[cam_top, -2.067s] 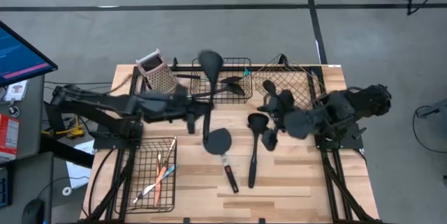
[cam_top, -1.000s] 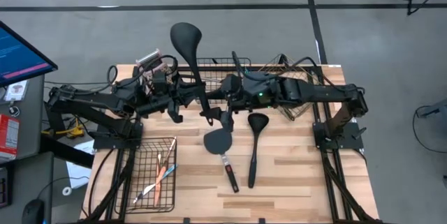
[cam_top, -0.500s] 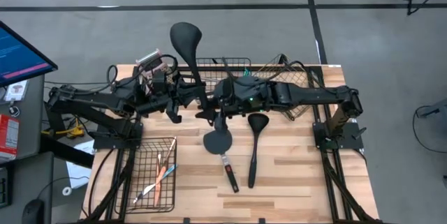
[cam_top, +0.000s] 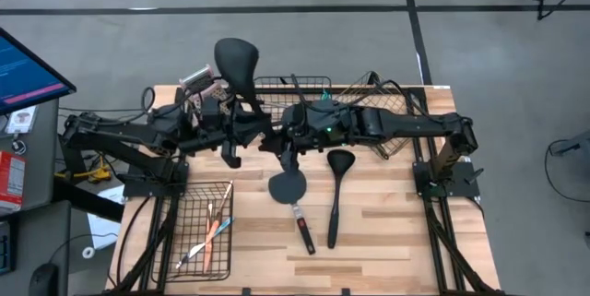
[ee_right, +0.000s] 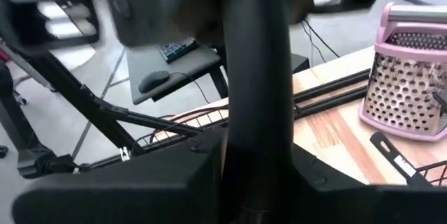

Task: Pick & Place Kitchen Items
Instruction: Put the left black ladle into the top right wire basket

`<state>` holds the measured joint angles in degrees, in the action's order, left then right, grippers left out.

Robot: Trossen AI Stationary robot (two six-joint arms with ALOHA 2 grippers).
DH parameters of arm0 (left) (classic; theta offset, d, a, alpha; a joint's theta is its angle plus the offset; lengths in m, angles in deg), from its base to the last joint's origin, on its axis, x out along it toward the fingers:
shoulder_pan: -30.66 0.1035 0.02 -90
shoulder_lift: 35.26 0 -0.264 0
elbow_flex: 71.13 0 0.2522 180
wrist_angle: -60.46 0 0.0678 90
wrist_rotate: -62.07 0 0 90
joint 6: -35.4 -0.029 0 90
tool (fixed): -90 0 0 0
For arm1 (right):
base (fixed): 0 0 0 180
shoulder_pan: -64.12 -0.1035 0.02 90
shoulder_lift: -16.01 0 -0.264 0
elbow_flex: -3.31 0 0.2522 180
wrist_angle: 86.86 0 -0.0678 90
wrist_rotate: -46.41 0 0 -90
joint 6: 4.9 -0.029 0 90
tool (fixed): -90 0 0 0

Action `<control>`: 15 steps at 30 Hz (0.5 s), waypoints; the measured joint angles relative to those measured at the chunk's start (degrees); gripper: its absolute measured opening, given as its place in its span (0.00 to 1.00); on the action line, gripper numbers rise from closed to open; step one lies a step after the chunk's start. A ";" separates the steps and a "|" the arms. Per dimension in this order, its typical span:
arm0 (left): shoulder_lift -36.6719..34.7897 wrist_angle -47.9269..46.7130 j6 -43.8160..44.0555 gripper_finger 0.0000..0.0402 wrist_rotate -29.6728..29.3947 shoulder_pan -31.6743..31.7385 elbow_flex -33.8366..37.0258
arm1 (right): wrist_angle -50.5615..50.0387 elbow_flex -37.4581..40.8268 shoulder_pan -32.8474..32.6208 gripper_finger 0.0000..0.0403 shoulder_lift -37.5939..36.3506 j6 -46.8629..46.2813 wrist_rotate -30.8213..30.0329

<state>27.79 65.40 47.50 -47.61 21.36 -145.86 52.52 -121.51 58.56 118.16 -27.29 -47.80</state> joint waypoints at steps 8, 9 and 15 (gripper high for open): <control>-0.02 -3.84 -0.71 0.44 0.43 0.00 0.00 | -5.46 -0.81 0.26 0.19 -6.59 1.80 -5.53; -0.02 -4.58 -0.14 0.46 0.17 0.00 0.00 | -7.73 -0.75 0.28 0.19 -7.65 2.14 -7.75; -1.27 -10.47 3.75 0.47 -1.54 -0.02 -0.02 | -31.54 -0.86 0.36 0.19 -14.30 -1.69 -25.54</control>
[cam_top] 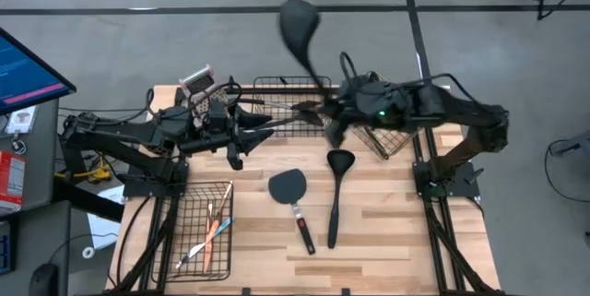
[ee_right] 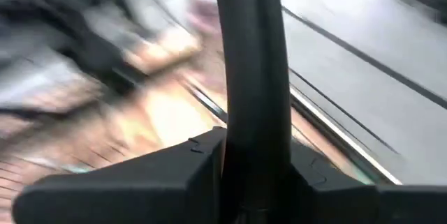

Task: Pick & Place Kitchen Items
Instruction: Put the left black ladle into the top right wire basket

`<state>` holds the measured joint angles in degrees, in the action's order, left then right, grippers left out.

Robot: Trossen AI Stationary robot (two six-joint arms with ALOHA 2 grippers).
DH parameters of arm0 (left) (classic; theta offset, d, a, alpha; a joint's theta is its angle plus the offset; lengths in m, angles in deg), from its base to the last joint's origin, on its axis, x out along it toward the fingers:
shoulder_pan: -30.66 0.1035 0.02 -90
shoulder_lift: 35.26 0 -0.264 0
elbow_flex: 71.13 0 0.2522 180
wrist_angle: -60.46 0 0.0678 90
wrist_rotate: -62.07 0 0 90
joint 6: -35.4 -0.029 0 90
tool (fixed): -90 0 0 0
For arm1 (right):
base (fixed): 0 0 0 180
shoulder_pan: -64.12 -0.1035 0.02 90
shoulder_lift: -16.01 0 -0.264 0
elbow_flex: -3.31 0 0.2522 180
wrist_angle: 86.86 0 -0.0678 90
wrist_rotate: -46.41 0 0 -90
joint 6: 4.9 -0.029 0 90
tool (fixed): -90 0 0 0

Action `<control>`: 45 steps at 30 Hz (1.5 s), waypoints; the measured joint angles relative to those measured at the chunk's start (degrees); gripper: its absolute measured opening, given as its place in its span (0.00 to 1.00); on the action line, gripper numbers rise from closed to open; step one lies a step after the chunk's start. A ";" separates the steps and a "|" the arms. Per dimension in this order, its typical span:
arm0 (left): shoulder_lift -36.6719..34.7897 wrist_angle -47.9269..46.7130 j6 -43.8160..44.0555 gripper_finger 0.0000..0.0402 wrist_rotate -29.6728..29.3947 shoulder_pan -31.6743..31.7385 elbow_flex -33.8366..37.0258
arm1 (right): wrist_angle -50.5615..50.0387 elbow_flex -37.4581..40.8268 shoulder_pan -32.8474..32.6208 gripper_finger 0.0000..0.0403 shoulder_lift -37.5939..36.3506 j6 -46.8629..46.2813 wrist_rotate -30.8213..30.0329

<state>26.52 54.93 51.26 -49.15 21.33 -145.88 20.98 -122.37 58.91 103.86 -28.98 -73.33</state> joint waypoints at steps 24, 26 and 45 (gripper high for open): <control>-1.27 -1.36 1.02 0.34 -1.70 -0.02 0.00 | -31.75 31.50 16.50 0.19 -5.77 -14.40 4.51; -1.55 -1.63 1.02 0.34 -1.70 -0.02 0.02 | -31.27 35.04 17.28 0.19 -7.25 -14.40 5.90; -2.19 -3.36 0.95 0.34 -1.52 0.02 0.00 | -31.63 51.24 23.49 0.19 -10.49 -15.85 14.94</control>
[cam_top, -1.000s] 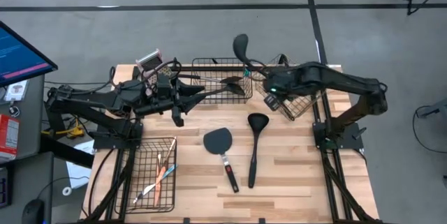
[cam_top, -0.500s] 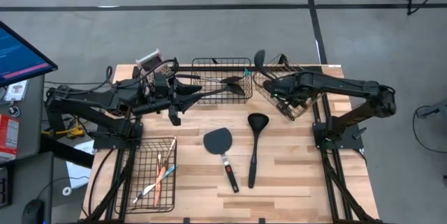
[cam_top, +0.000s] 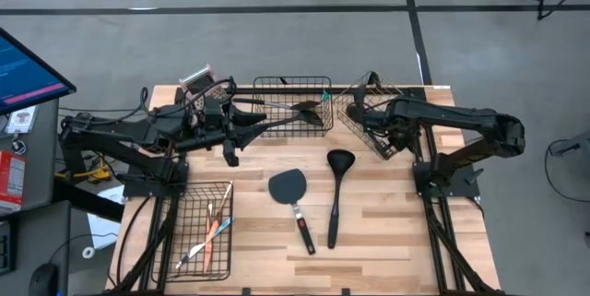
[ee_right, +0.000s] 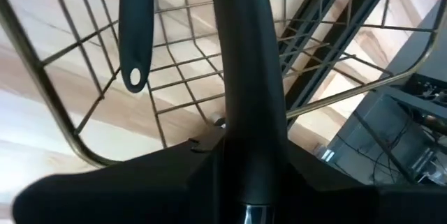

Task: Pick & Place Kitchen Items
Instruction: Put the left black ladle into the top right wire basket

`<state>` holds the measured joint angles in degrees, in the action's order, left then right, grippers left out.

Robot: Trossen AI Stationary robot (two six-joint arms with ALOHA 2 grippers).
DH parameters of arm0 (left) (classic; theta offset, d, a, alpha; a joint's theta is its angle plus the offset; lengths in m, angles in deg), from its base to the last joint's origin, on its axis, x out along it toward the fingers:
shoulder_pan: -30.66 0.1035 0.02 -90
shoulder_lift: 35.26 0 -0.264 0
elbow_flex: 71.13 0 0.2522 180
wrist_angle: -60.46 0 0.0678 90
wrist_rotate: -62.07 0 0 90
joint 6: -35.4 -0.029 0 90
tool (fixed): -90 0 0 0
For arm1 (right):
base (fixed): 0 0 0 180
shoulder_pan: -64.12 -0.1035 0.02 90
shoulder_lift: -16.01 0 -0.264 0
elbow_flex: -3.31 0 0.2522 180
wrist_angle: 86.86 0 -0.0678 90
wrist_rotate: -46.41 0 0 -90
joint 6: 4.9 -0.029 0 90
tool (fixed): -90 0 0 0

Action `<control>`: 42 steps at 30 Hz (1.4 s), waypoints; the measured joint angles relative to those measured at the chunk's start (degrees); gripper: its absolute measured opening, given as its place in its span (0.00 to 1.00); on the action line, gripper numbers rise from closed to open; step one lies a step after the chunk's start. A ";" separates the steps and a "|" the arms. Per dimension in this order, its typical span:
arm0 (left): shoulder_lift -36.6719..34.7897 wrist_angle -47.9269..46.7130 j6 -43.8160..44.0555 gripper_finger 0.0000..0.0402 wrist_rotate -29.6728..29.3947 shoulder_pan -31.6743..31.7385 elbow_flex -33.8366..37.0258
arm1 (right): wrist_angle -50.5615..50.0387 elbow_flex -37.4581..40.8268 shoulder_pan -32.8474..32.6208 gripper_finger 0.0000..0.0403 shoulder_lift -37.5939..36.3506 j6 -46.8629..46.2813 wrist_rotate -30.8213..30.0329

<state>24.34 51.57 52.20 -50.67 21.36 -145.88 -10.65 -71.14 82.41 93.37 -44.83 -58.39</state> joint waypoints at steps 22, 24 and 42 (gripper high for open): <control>0.00 0.04 0.12 0.34 -0.22 0.00 0.00 | 0.10 0.04 8.56 0.20 0.72 6.04 1.98; 0.00 0.04 0.12 0.34 -0.20 0.00 0.00 | 0.12 0.02 8.56 0.24 0.72 6.00 2.36; 0.00 0.07 0.12 0.34 -0.15 0.00 0.02 | 1.95 -2.74 7.75 0.40 0.46 11.75 2.84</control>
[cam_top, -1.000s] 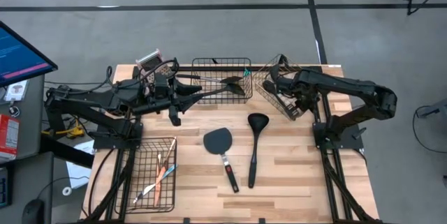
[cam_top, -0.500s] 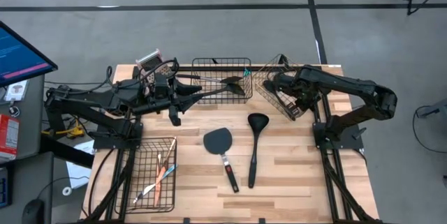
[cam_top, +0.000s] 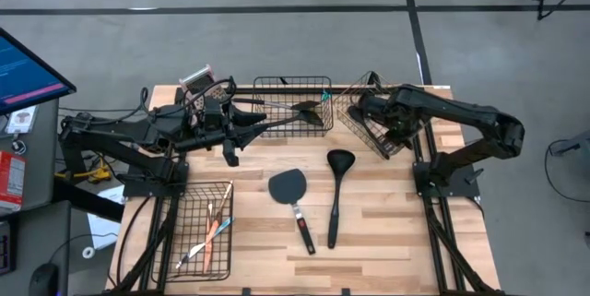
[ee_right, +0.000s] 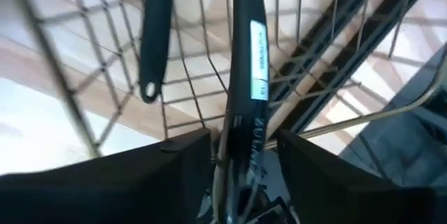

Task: Pick & Place Kitchen Items
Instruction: Put the left black ladle into the top right wire basket, then put the black ladle into the top right wire basket

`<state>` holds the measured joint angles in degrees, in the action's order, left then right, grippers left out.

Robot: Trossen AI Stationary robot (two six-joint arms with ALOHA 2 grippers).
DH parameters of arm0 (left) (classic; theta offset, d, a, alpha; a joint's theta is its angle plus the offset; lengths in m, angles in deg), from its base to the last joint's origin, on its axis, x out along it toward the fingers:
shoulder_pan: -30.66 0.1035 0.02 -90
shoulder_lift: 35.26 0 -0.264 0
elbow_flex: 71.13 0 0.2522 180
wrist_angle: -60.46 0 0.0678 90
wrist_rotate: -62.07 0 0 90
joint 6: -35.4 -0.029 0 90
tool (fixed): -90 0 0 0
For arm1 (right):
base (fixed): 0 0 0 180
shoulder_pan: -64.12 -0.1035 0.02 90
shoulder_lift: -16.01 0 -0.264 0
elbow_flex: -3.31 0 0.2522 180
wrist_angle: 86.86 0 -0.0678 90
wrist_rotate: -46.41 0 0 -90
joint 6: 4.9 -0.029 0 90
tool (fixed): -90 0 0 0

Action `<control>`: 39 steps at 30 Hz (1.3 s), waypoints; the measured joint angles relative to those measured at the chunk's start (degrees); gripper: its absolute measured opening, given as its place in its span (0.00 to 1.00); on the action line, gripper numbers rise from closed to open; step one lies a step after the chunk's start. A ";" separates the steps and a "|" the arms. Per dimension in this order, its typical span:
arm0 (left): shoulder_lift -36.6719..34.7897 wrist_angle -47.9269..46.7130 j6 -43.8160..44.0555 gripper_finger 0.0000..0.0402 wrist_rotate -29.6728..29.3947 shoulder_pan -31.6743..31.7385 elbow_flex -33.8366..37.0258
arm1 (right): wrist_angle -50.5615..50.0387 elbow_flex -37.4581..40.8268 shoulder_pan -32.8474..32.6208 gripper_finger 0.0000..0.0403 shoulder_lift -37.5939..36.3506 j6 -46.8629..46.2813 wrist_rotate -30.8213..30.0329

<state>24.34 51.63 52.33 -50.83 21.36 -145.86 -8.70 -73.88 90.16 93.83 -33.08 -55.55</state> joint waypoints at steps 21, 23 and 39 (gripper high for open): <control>-3.69 -10.55 7.41 0.34 -0.63 -2.69 -0.02 | 13.83 -4.58 -37.92 0.65 -6.35 -45.02 1.12; -4.54 -10.54 7.41 0.34 -0.65 -3.28 -0.02 | 18.96 -2.75 -42.70 0.65 -3.78 -49.65 0.04; -9.15 -10.52 8.96 0.34 -1.38 -3.50 0.00 | 48.44 -1.31 -49.75 0.65 25.20 -58.02 2.55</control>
<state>15.19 41.11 61.29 -52.20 17.86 -145.86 39.74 -75.19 40.41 119.03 -91.11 -53.00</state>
